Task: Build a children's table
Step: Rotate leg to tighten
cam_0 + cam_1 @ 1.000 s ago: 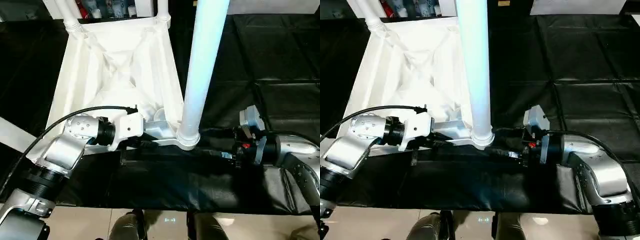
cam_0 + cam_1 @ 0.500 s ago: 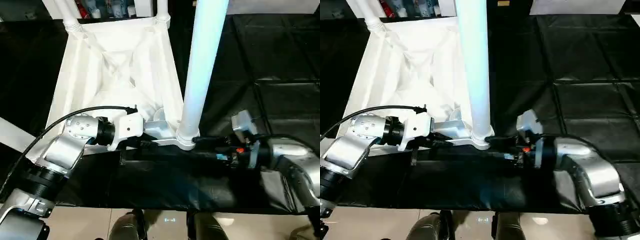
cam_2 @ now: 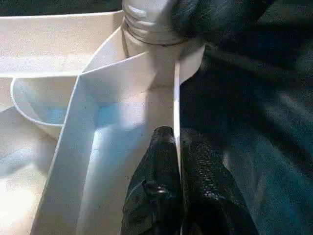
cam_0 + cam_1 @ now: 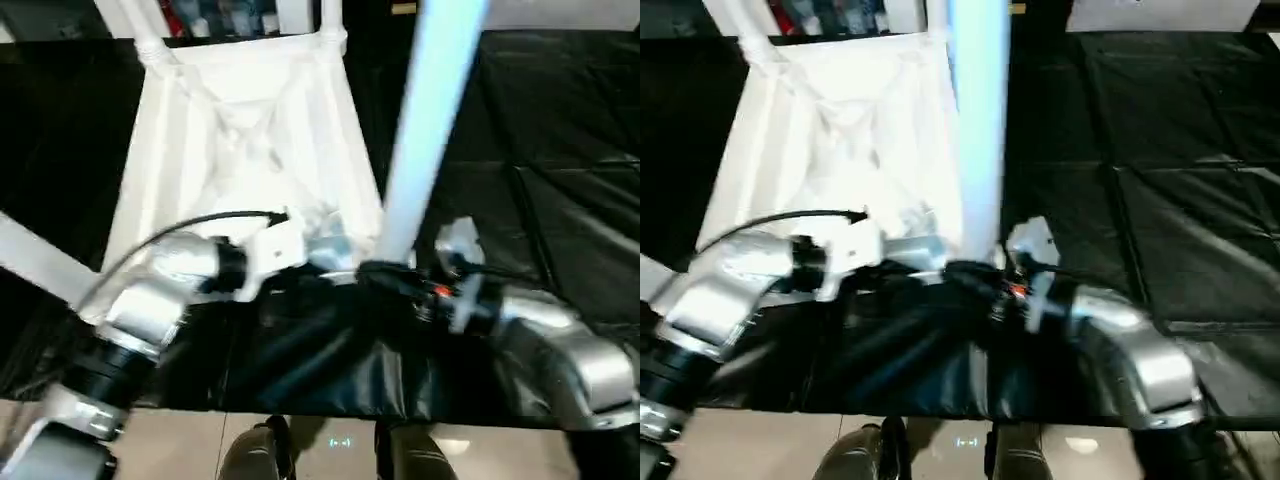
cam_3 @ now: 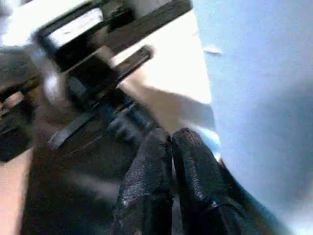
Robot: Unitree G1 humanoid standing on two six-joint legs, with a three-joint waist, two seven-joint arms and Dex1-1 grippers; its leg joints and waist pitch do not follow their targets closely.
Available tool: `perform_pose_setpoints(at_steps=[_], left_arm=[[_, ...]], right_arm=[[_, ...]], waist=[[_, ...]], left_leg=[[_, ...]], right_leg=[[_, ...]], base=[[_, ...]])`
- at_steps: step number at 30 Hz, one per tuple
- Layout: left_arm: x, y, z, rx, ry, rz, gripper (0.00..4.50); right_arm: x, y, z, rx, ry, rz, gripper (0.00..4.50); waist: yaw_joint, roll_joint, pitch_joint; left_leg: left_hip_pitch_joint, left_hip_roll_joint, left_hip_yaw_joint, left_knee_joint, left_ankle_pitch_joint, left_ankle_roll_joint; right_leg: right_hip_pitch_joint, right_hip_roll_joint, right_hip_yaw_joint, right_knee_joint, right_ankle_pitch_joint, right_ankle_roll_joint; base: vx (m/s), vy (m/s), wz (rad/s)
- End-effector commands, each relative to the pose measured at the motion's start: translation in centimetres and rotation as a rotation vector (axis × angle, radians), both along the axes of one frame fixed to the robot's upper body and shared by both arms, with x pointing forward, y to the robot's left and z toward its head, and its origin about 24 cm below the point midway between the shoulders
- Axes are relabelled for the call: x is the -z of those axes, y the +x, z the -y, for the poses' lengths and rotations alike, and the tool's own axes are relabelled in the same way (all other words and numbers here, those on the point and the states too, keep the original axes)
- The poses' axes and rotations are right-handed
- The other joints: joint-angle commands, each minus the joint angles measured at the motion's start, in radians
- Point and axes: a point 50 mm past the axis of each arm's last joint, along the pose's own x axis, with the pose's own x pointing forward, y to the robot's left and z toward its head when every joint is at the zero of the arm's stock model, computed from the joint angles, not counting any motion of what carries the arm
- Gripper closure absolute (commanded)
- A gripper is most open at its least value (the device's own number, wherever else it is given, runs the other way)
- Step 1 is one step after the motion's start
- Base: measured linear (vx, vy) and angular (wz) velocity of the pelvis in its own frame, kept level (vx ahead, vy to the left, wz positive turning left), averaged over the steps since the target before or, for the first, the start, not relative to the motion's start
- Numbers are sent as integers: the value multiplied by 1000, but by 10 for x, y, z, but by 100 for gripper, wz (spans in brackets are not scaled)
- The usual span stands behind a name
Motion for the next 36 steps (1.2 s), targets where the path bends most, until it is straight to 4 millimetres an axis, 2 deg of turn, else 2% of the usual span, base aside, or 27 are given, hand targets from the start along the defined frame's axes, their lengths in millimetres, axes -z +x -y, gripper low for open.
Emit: perform_pose_setpoints(at_steps=[1, 5, 9, 10, 11, 13, 15, 18, 19, 20, 21, 22, 23, 25, 26, 27, 28, 29, 30, 32, 35, 36], left_arm=[[10, -4, 10, -48, 3, -28, 450], [10, -1, 26, -113, -27, -26, 450], [12, -3, 31, -122, -40, -31, 450], [13, -3, 29, -124, -32, -29, 450], [14, -2, 19, -138, -2, -24, 450], [14, -1, 12, -143, 18, -19, 450], [14, 0, 8, -143, 28, -17, 450], [16, -4, -7, -88, 73, -19, 450], [16, -6, -9, -60, 81, -23, 450], [18, -9, -11, -23, 90, -32, 450], [18, -9, -11, -20, 91, -33, 450], [19, -11, -12, 11, 102, -33, 450], [20, -14, -14, 54, 117, -34, 450], [21, -18, -13, 113, 115, -46, 450], [20, -19, -12, 149, 111, -51, 450], [20, -19, -12, 162, 109, -52, 450], [20, -19, -11, 173, 110, -54, 450], [19, -19, -11, 181, 112, -57, 450], [19, -19, -11, 201, 120, -56, 450], [19, -19, -11, 230, 135, -49, 450], [18, -17, -10, 249, 145, -40, 450], [18, -17, -11, 251, 145, -39, 450]], right_arm=[[1, -2, -3, 66, 6, -12, 442], [1, -4, -18, 102, 36, -19, 442], [1, -8, -25, 106, 53, -15, 442], [1, -8, -23, 110, 47, -15, 442], [1, -10, -11, 128, 23, -19, 442], [1, -13, -3, 114, 11, -14, 427], [-1, -15, 3, 95, -3, -5, 427], [-10, -26, 26, 12, -47, 36, 427], [-13, -27, 31, -7, -55, 49, 393], [-17, -28, 37, -24, -61, 63, 390], [-18, -28, 38, -25, -61, 64, 387], [-20, -27, 41, -27, -72, 77, 387], [-23, -25, 45, -37, -87, 92, 372], [-28, -21, 50, -49, -99, 112, 347], [-31, -17, 53, -64, -114, 126, 338], [-31, -16, 53, -71, -123, 132, 338], [-32, -15, 54, -83, -130, 131, 326], [-32, -15, 54, -96, -132, 127, 313], [-32, -13, 53, -120, -135, 128, 304], [-32, -9, 51, -155, -139, 131, 296], [-27, -6, 49, -206, -188, 125, 255], [-27, -5, 49, -214, -198, 126, 255]], waist=[[-3, -6, -81], [-4, -8, -84], [-9, -8, -85], [-10, -9, -86], [-10, -8, -89], [-10, -8, -92], [-13, -10, -94], [-15, -11, -93], [-16, -10, -93], [-19, -11, -93], [-20, -11, -92], [-25, -16, -91], [-23, -12, -91], [-23, -21, -94], [-22, -17, -94], [-21, -16, -95], [-19, -21, -97], [-14, -16, -97], [-8, -18, -99], [-6, -21, -102], [-5, -22, -103], [-5, -23, -104]], left_leg=[[18, 53, -16, -56, 3, 97], [13, 48, -15, -50, 46, 120], [12, 49, -17, -52, 8, 115], [12, 49, -18, -52, 4, 113], [13, 49, -18, -51, 9, 111], [14, 47, -17, -48, 30, 118], [7, 43, -18, -46, 41, 128], [5, 42, -19, -44, 8, 144], [5, 43, -20, -44, 2, 146], [6, 43, -20, -44, -12, 147], [6, 44, -20, -44, -18, 146], [8, 44, -17, -45, -30, 146], [10, 44, -19, -45, -32, 145], [12, 45, -17, -43, -22, 147], [14, 46, -17, -43, -23, 148], [15, 46, -16, -42, -25, 147], [16, 46, -15, -41, -22, 144], [18, 48, -14, -39, -17, 148], [20, 49, -14, -39, -16, 153], [17, 47, -15, -36, 3, 160], [13, 46, -15, -33, 0, 162], [13, 46, -15, -32, -2, 159]], right_leg=[[61, -78, 41, -45, 38, -307], [66, -76, 41, -40, 109, -303], [66, -76, 40, -44, 56, -293], [68, -76, 40, -45, 44, -288], [69, -74, 41, -44, 51, -282], [71, -72, 41, -39, 95, -280], [76, -73, 40, -35, 126, -285], [83, -75, 40, -39, 102, -277], [83, -75, 40, -41, 94, -276], [81, -75, 40, -42, 76, -278], [79, -75, 39, -43, 64, -280], [76, -73, 39, -47, 31, -281], [74, -74, 38, -48, 11, -281], [72, -71, 41, -46, 3, -283], [70, -71, 39, -44, -5, -286], [68, -72, 40, -45, -12, -289], [69, -71, 41, -44, -15, -291], [66, -72, 41, -42, -11, -293], [64, -71, 41, -42, -5, -297], [66, -71, 40, -35, 23, -301], [69, -74, 40, -34, 15, -304], [68, -73, 39, -35, 9, -303]], base=[[0, 0, 0], [0, 0, 0], [0, 0, 0], [0, 0, 0], [0, 0, 0], [0, 0, 0], [0, 0, 0], [0, 0, 0], [0, 0, 0], [0, 0, 0], [0, 0, 0], [0, 0, 0], [0, 0, 0], [0, 0, 0], [0, 0, 0], [0, 0, 0], [0, 0, 0], [0, 0, 0], [0, 0, 0], [0, 0, 0], [0, 0, 0], [0, 0, 0]])
